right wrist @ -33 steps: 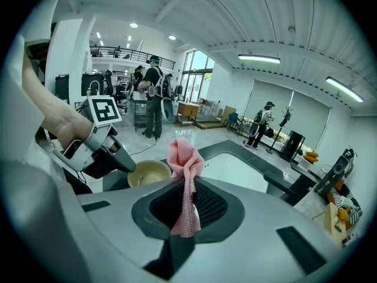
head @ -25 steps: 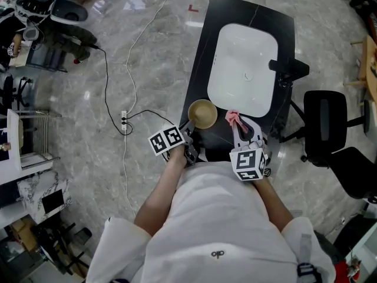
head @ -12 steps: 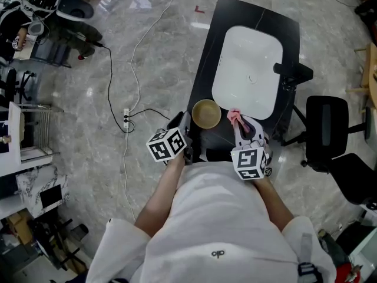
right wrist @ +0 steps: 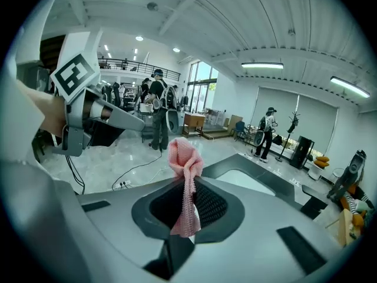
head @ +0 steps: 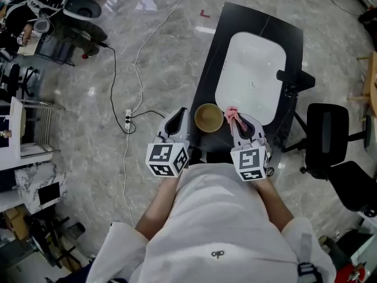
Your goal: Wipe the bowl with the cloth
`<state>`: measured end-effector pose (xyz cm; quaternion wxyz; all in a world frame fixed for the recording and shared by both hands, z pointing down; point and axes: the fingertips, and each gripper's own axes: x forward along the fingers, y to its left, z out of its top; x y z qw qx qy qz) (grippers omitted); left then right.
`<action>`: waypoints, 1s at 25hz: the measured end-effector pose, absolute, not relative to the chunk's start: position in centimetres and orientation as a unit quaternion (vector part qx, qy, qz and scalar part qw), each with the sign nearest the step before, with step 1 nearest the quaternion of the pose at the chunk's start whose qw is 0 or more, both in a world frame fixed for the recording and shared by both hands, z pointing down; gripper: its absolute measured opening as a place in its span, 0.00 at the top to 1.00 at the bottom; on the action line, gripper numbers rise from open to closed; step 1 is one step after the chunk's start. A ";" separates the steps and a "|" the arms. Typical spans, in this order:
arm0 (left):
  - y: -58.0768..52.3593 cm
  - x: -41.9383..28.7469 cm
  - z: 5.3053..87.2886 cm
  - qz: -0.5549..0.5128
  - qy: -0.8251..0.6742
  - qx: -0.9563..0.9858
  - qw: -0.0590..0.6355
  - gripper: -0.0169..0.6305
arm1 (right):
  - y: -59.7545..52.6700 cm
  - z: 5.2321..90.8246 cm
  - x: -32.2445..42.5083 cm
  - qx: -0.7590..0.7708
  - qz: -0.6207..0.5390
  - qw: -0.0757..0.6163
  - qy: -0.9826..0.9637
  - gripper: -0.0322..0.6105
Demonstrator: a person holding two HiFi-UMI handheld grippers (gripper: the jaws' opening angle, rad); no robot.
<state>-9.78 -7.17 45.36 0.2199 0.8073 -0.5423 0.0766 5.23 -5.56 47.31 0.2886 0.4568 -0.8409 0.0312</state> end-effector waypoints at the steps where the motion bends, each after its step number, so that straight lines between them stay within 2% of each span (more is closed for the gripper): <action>1: -7.0 -9.6 44.8 0.075 -0.539 0.812 0.214 0.94 | -5.6 46.8 5.0 0.454 0.036 0.281 -0.845 0.91; 11: -5.7 -7.0 39.3 0.049 -0.487 0.860 0.143 0.95 | -5.1 39.7 1.4 0.404 0.051 0.165 -0.898 0.91; 17: -4.8 -6.5 38.4 0.033 -0.473 0.870 0.137 0.95 | -4.4 36.6 1.4 0.392 0.058 0.098 -0.913 0.91; 25: -4.3 -6.5 38.1 0.034 -0.464 0.875 0.134 0.95 | -3.6 37.8 1.3 0.371 0.092 0.094 -0.919 0.91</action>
